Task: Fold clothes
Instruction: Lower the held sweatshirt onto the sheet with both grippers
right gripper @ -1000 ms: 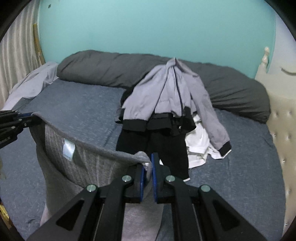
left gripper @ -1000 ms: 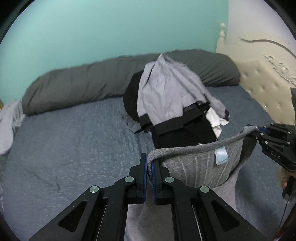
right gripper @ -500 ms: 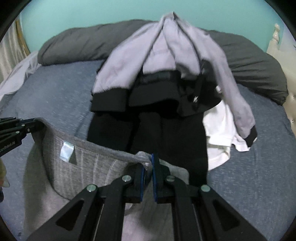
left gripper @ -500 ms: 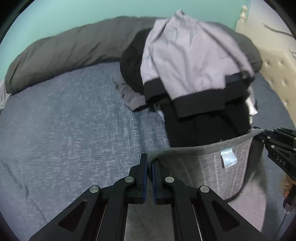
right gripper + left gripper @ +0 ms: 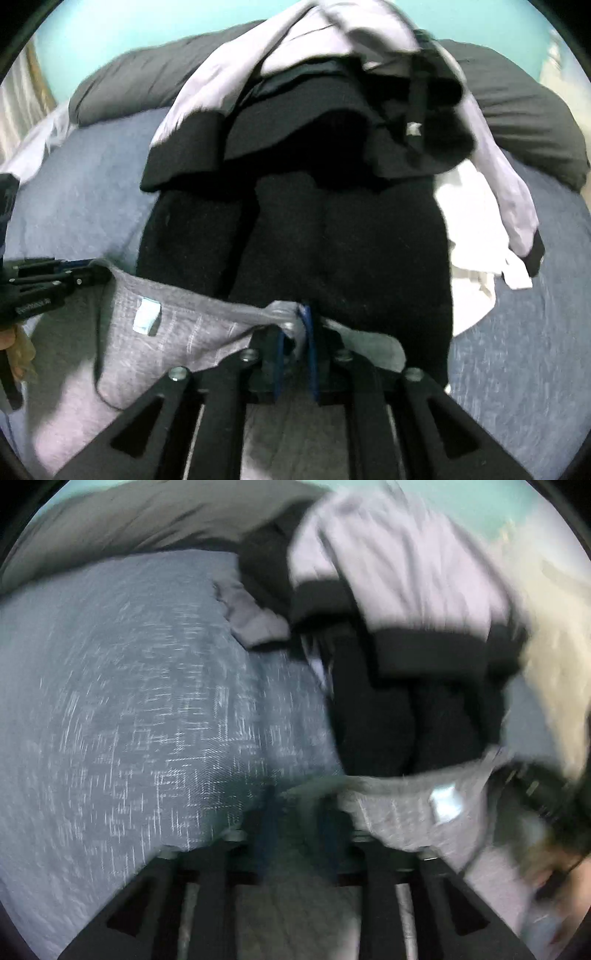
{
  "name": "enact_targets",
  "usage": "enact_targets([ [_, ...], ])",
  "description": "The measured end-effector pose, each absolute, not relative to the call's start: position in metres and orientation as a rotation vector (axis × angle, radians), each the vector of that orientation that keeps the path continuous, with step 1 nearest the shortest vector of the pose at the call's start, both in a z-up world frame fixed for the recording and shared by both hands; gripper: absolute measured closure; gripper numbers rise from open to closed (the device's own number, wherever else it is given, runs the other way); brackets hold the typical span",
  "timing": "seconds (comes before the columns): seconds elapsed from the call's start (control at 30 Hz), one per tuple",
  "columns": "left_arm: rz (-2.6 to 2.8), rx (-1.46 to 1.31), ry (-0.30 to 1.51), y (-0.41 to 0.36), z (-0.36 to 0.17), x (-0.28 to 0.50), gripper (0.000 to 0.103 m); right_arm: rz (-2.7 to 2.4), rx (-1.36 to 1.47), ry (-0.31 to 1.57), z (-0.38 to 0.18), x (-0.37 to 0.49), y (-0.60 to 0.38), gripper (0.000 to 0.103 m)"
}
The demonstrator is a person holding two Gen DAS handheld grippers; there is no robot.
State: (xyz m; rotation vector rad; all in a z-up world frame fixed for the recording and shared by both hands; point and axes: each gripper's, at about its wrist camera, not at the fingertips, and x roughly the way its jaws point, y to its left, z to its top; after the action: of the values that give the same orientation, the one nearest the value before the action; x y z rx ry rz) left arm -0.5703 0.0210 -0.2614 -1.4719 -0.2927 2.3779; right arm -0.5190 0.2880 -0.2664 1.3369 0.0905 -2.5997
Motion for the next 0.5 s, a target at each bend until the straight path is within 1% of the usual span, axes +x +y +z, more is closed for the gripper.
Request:
enact_targets([
  [0.03, 2.385, -1.458, -0.348, 0.011, -0.254, -0.566, 0.047, -2.619, 1.289, 0.070, -0.259, -0.511, 0.292, 0.061],
  [0.07, 2.391, -1.443, -0.402, 0.000, -0.247, -0.561, 0.045, -2.631, 1.262, 0.052, -0.253, -0.504, 0.296, 0.043],
  [0.1, 2.403, -1.431, -0.404, -0.007, -0.239, -0.556, 0.045, -2.638, 1.252, 0.023, -0.248, -0.497, 0.300, 0.037],
  [0.13, 2.414, -1.418, -0.406, -0.013, -0.232, -0.550, 0.045, -2.634, 1.242, -0.016, -0.244, -0.490, 0.306, 0.034],
  [0.17, 2.418, -1.406, -0.392, -0.018, -0.226, -0.544, 0.044, -2.625, 1.232, -0.056, -0.240, -0.481, 0.313, 0.034],
  [0.27, 2.443, -1.391, -0.365, -0.039, -0.208, -0.516, 0.043, -2.654, 1.246, -0.092, -0.231, -0.460, 0.322, 0.033],
  [0.4, 2.426, -1.433, -0.449, -0.066, -0.205, -0.490, 0.042, -2.613, 1.415, -0.178, -0.235, -0.451, 0.334, 0.033],
  [0.5, 2.420, -1.443, -0.463, -0.072, -0.206, -0.467, 0.042, -2.619, 1.389, -0.242, -0.218, -0.443, 0.337, 0.033],
])
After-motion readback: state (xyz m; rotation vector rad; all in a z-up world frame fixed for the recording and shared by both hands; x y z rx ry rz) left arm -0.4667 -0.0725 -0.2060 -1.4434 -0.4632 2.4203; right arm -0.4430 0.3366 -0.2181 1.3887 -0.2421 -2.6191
